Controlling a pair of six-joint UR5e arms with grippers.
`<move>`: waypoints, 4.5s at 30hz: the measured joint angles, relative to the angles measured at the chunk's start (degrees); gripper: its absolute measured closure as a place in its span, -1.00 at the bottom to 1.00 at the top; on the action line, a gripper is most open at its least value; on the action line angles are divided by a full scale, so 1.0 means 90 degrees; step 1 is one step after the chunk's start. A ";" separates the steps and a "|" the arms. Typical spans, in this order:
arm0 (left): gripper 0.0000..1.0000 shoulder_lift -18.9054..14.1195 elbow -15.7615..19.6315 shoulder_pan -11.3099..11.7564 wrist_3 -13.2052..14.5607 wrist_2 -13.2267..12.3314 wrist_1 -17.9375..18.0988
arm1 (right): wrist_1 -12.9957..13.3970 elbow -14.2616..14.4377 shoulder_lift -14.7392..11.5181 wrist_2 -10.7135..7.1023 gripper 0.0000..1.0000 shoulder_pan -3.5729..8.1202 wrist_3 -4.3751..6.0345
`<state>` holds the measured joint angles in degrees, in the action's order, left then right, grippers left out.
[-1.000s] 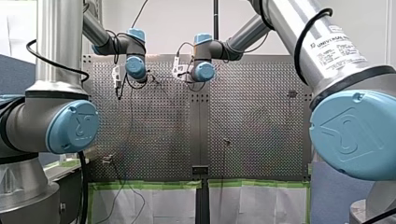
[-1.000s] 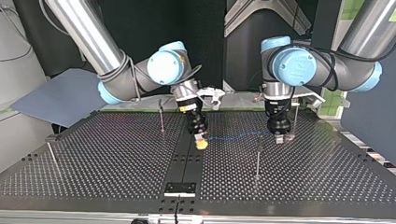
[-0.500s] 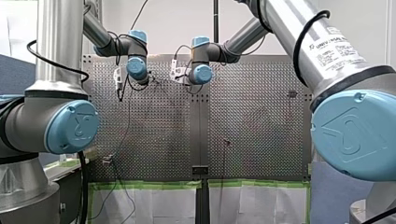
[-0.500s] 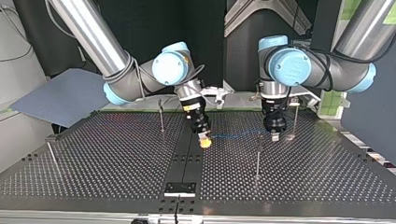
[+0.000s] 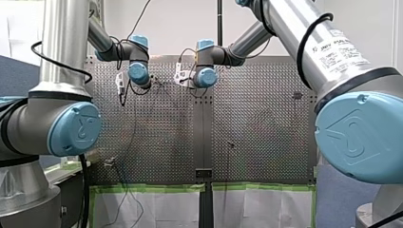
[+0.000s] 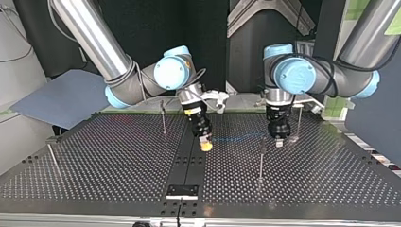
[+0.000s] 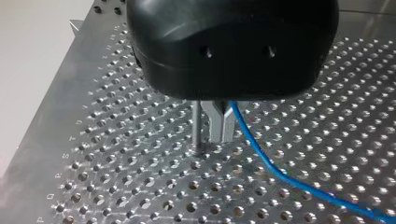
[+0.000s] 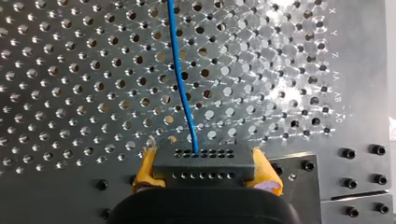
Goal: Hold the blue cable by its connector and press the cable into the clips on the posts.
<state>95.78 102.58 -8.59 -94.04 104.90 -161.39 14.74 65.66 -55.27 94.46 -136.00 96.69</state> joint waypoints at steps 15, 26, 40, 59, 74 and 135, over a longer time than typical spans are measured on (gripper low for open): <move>1.00 0.0167 -0.0203 0.0292 -0.0271 -0.0568 0.0059 | 0.0006 -0.0036 0.0014 -0.0041 1.00 0.0095 0.0001; 1.00 0.0401 -0.0556 0.0458 -0.0540 -0.0995 0.0051 | 0.0025 -0.0099 0.0028 -0.0107 1.00 0.0221 0.0001; 1.00 0.0445 -0.0594 0.0641 -0.0647 -0.1170 0.0103 | 0.0029 -0.0423 0.0401 -0.0115 1.00 0.0361 0.0001; -1.00 0.0446 -0.0589 0.0730 -0.0660 -0.0896 0.0089 | -0.0011 -0.0590 0.0434 -0.0236 1.00 0.0505 0.0011; -1.00 0.0445 -0.0592 0.0767 -0.0301 -0.0269 -0.0719 | -0.0025 -0.0590 0.0436 -0.0247 1.00 0.0511 0.0011; -1.00 -0.0822 -0.0338 -0.0096 -0.0672 -0.0880 -0.2505 | -0.0150 -0.0588 0.0441 -0.0317 1.00 0.0490 0.0023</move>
<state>88.38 99.53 -9.45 -100.09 96.98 -183.94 13.39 60.37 -51.30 91.60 -131.59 96.90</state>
